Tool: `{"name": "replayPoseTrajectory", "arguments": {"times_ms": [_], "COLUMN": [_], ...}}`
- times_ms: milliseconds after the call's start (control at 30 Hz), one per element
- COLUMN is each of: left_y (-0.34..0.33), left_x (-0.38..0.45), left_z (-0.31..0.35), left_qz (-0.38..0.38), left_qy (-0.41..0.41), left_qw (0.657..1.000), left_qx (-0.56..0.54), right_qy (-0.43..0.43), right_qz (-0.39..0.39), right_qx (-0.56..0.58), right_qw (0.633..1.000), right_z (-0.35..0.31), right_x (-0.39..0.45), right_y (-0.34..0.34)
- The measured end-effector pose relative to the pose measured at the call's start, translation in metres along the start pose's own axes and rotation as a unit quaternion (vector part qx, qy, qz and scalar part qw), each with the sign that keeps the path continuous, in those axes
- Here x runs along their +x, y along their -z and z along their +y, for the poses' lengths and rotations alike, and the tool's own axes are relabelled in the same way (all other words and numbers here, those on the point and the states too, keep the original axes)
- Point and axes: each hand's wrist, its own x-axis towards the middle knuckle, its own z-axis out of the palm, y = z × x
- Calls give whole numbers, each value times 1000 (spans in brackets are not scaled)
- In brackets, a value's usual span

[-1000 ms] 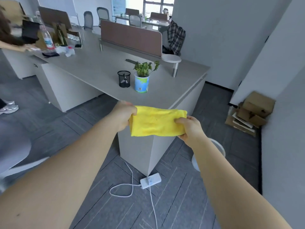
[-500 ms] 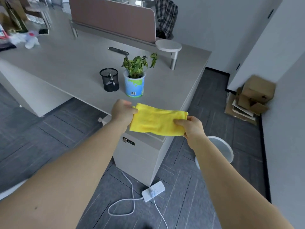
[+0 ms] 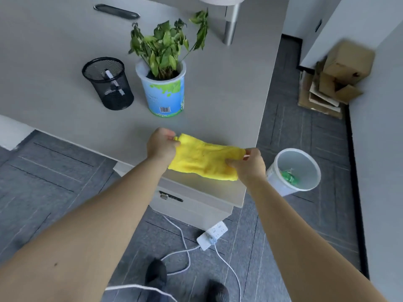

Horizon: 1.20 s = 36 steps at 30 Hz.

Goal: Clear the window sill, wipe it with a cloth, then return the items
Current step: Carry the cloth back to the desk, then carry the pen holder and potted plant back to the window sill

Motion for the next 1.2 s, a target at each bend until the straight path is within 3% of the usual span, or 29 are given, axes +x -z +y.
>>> {"name": "replayPoseTrajectory", "arguments": {"times_ms": [200, 267, 400, 533, 633, 867, 1033, 1200], "left_y": [14, 26, 67, 111, 134, 135, 124, 122], "left_x": [26, 32, 45, 68, 92, 159, 190, 202], "left_z": [-8, -7, -8, -11, -14, -24, -27, -29], "left_qz": [-68, -69, -31, 58, 93, -6, -52, -87], "left_qy": [-20, -32, -49, -57, -49, -55, -129, -170], "left_qw": [997, 997, 998, 997, 994, 992, 979, 970], "left_qx": [18, 7, 8, 0, -34, -115, -150, -153], "right_qy": [16, 57, 146, 158, 153, 206, 259, 242], "right_qz": [104, 131, 80, 15, 11, 26, 19, 40], "right_qx": [-180, -189, -115, -15, 43, 127, 151, 152], "right_qw": [978, 971, 979, 987, 987, 970, 954, 957], "right_z": [-26, -39, -70, -99, -114, -125, -125, -130], "right_x": [-2, -4, -8, -3, 11, 61, 83, 88], "right_y": [-24, -32, -67, -113, -137, -159, -164, -169]}}
